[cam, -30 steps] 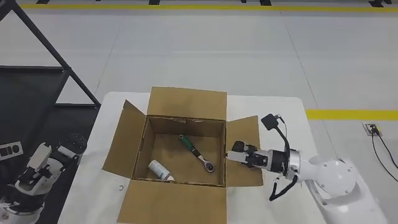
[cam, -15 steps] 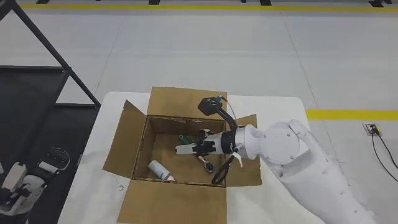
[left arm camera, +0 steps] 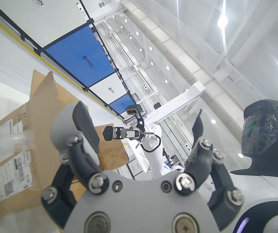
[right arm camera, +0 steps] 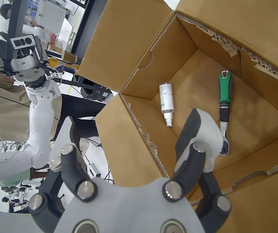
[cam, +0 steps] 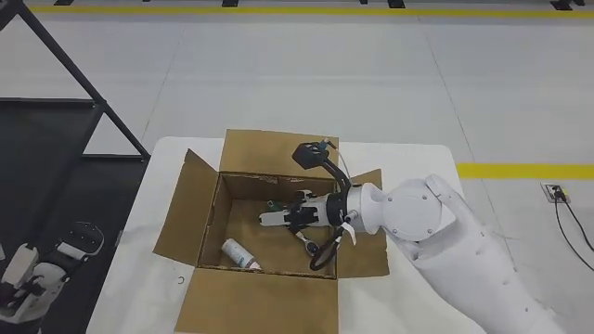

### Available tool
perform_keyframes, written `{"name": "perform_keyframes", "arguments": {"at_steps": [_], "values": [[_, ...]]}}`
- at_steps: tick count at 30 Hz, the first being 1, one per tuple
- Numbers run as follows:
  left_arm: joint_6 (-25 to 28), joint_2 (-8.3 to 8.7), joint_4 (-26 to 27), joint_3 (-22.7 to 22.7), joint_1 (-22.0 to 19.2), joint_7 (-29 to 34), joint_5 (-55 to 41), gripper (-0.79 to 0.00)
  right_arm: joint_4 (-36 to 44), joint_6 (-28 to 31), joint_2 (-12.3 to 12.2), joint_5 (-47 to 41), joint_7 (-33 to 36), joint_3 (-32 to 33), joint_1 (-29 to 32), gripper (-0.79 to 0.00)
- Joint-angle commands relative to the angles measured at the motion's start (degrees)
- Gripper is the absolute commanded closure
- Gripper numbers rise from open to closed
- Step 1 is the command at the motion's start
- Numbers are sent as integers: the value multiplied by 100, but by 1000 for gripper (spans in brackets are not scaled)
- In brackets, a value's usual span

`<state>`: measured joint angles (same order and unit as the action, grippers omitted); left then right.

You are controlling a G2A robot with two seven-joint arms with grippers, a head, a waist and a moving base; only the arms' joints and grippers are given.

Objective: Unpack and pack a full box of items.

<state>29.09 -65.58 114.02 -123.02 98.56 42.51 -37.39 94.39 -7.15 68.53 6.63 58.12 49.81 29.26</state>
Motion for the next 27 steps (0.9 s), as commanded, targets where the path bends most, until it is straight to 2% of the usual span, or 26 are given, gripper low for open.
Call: {"name": "perform_keyframes", "arguments": {"at_steps": [1,5,11,16,22,27], "values": [[-51,1,13,10,-11,-27,2,-785,37,103,21,55,-23,-123,19,-785],[-432,33,-137,-124,-171,-67,-34,-785,-76,-166,161,1210,2,-845,-402,-785],[-995,90,-500,-494,-350,217,-676,-785,-783,-575,577,1918,363,-1906,-1148,-785],[-1184,127,-628,-729,-438,451,-888,-785,-1647,-826,1032,1882,183,-2442,-1589,-785],[-1217,140,-641,-770,-469,544,-893,-785,-2790,-944,1623,1806,255,-2981,-1978,-785],[-1217,140,-641,-770,-469,544,-893,-785,-2858,-936,1650,1782,278,-2993,-1992,-785]]}}
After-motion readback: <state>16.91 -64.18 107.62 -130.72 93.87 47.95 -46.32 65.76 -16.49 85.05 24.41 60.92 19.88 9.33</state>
